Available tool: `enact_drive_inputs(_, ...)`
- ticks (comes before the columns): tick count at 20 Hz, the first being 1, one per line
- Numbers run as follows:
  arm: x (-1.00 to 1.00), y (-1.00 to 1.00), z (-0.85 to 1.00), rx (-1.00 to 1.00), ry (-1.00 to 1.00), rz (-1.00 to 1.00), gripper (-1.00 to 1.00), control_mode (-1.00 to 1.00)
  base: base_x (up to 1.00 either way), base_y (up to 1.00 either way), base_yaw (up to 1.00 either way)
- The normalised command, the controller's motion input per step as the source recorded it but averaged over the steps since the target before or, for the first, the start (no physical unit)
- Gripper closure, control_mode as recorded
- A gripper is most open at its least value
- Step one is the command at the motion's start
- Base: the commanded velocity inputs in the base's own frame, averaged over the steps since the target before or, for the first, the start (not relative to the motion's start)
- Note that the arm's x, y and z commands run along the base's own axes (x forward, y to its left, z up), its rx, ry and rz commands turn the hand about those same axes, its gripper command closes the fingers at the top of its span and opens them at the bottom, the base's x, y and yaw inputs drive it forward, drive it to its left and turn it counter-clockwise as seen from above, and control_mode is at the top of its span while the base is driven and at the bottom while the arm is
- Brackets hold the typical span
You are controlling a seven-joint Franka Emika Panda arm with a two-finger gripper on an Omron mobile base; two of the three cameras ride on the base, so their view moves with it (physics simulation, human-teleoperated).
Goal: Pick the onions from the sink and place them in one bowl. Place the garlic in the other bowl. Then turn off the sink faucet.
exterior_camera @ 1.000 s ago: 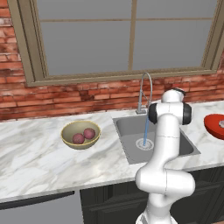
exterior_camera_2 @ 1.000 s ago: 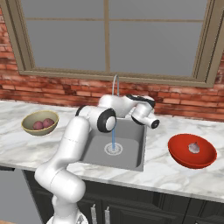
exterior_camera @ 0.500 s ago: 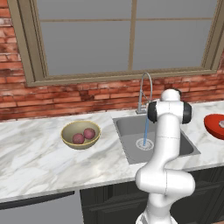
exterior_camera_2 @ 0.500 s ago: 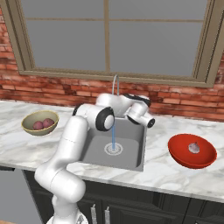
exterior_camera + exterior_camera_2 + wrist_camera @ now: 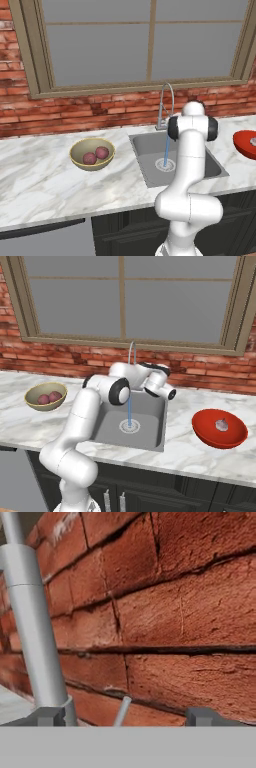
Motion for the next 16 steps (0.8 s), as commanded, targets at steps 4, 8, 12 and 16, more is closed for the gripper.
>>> enact_drive_inputs(4,0.20,0.00,-0.09,0.00,0.00,0.23,-1.00,-1.00,0.00,0.00,0.00)
enact_drive_inputs(8,0.02,0.19,-0.04,0.00,0.00,0.19,-1.00,-1.00,0.00,0.00,0.00)
enact_drive_inputs(12,0.07,0.14,-0.05,0.00,0.00,0.16,-1.00,-1.00,0.00,0.00,0.00)
enact_drive_inputs(16,0.32,0.00,-0.16,0.00,0.00,0.08,-1.00,-1.00,0.00,0.00,0.00)
